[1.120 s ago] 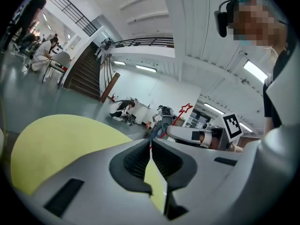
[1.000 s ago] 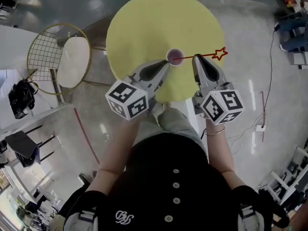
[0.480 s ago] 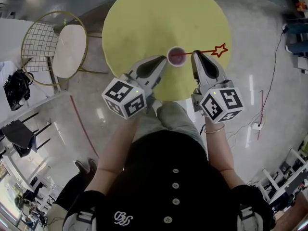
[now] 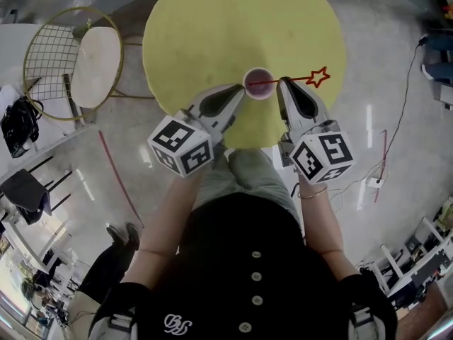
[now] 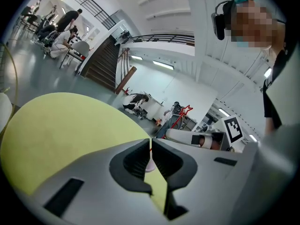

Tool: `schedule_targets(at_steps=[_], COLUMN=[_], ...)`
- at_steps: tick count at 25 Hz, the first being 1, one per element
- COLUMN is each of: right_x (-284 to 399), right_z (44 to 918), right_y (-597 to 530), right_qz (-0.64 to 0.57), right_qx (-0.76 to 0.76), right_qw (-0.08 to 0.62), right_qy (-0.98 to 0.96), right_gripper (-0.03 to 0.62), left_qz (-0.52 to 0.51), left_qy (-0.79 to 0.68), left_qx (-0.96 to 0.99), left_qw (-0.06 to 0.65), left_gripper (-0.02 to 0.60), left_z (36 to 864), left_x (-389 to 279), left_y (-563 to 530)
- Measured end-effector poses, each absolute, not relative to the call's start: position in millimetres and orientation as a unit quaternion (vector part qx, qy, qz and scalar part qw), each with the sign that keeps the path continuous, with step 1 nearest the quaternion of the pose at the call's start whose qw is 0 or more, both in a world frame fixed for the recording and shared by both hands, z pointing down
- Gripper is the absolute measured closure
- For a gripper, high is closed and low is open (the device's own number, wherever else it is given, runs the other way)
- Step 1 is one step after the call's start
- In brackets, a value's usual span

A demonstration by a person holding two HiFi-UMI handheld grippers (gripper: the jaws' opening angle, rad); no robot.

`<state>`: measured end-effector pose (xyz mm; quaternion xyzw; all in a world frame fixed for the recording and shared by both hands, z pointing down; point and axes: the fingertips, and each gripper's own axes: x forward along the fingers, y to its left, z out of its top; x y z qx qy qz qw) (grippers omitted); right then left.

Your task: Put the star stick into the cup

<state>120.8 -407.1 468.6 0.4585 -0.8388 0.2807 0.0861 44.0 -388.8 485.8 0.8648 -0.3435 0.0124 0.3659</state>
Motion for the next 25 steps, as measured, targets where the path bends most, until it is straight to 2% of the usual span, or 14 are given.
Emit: schedule_targets(at_steps=[25], right_x=[134.7], right_z=[495.2], right_y=[-414.8], right_qz=[0.295], right_qx=[0.472], right_qw=[0.102], right_qy=[-0.824], right_gripper=[0.574], left_qz=[0.023], left_qy=[-0.344], left_qx=[0.859], left_qw=[0.378], left_gripper=[0.559], left_z=[498.1], left_x=[55.8], left_y=[-383.8])
